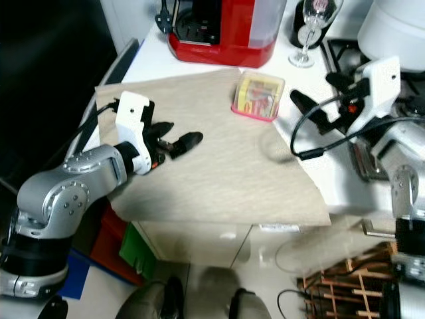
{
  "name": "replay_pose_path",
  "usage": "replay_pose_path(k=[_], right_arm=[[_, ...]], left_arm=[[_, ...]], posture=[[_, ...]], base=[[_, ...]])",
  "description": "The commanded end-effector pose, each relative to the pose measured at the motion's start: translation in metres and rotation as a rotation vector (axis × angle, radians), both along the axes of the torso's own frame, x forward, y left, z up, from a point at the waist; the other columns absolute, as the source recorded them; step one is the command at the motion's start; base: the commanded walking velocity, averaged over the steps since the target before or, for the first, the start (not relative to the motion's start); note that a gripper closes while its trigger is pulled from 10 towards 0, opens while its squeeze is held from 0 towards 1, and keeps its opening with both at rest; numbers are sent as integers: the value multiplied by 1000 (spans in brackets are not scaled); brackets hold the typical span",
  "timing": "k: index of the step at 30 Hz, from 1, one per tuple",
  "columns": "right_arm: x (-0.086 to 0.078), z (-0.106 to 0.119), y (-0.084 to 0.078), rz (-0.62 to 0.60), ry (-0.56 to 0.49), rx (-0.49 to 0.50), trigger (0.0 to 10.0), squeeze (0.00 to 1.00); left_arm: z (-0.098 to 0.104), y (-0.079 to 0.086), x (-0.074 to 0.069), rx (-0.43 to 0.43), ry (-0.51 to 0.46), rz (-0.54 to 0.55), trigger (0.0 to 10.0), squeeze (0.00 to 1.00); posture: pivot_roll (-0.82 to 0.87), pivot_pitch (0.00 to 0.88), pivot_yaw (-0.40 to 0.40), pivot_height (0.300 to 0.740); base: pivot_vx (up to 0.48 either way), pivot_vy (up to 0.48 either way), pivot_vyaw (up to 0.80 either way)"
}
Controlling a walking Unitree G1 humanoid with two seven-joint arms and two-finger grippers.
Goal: Restocking fridge
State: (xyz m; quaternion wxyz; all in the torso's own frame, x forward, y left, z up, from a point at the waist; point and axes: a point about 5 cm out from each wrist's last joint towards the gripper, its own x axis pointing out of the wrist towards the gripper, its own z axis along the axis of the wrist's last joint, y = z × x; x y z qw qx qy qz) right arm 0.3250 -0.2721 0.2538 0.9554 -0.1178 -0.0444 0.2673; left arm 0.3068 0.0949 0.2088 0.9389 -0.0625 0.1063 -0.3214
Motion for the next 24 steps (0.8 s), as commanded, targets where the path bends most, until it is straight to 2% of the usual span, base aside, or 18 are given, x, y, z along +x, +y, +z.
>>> replay_pose_path(k=[1, 5, 9, 13, 18, 24], right_arm=[[3, 0, 3, 47, -2, -46, 10000, 0], [11, -3, 14, 133, 9, -117, 10000, 0], [24, -5, 22, 162, 5, -145, 10000, 0], [29, -8, 27, 182, 7, -164, 10000, 0], [35, -12, 24, 163, 21, -158, 10000, 0], [40, -14, 23, 155, 33, -102, 10000, 0]], left_arm=[[-1, 3, -2, -1, 1, 6, 10000, 0], [0, 4, -6, -10, -3, 7, 10000, 0], [-1, 7, -10, -7, 6, 14, 10000, 0], [-1, 10, -13, -5, 9, 27, 10000, 0], [-2, 15, -14, -1, 22, 44, 10000, 0], [-2, 17, -18, 1, 33, 47, 10000, 0]], posture=[[-22, 120, 17, 740], [-9, 134, 12, 740], [8, 158, 2, 740], [20, 176, -3, 740], [30, 199, -4, 740], [33, 217, -2, 740]], base=[[0, 0, 0], [0, 0, 0], [0, 0, 0], [0, 0, 0], [0, 0, 0], [0, 0, 0]])
